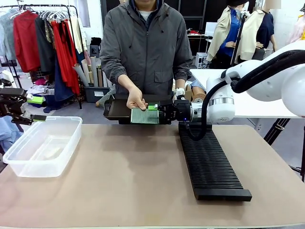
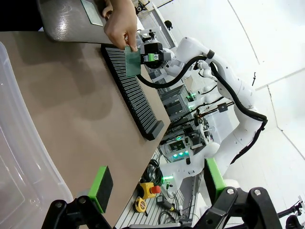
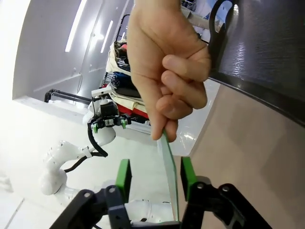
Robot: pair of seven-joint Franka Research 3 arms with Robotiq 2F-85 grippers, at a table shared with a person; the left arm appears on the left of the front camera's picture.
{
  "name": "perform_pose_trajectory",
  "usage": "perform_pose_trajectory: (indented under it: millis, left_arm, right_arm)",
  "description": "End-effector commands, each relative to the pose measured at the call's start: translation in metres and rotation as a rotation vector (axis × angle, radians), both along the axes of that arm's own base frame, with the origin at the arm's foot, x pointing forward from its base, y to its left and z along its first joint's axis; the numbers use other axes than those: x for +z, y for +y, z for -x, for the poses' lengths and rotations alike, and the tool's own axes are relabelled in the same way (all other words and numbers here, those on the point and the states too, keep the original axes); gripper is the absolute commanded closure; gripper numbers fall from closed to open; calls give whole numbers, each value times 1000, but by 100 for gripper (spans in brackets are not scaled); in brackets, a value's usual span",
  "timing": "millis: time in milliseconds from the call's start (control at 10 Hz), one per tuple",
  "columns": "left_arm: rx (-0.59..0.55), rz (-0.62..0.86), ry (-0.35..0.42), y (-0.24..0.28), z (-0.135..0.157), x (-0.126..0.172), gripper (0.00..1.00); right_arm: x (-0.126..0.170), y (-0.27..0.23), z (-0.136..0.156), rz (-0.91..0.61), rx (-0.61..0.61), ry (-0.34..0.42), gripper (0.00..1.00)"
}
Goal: Sort PCBs into racks and boxes based on the side picked up.
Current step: Pick up the Blank PCB handed by the Human.
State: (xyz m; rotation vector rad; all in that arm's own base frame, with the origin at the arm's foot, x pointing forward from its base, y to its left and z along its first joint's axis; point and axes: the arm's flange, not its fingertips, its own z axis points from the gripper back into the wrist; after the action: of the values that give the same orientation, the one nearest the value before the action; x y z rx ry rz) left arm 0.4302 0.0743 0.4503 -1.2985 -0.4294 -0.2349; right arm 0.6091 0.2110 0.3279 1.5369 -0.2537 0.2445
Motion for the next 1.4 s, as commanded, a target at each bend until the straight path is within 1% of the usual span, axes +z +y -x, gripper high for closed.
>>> perform_pose_trajectory:
  millis: [0,100,200,600,800,900,1300]
  left_arm:
    - [0,9,9,1,1,3,0]
    - [0,9,9,1,1,3,0]
    - [0,9,9,1,1,3,0]
    - [0,9,9,1,1,3,0]
    - [0,9,9,1,1,3,0]
    - [0,9,9,1,1,3,0]
    - [0,9,9,1,1,3,0]
  right_arm:
    - [0,7,-9,9,-35,53,81]
    - [-2,6,-10,16,-41,70,95]
    - [-3,6,-11,23,-45,89,100]
    - [-1,4,-12,10,-48,92,100]
    - [-1,4,-11,4,-9,97,100]
    - [-6,-2,-4,23,-28,75,100]
    - [-6,-2,-4,23,-28,75,100]
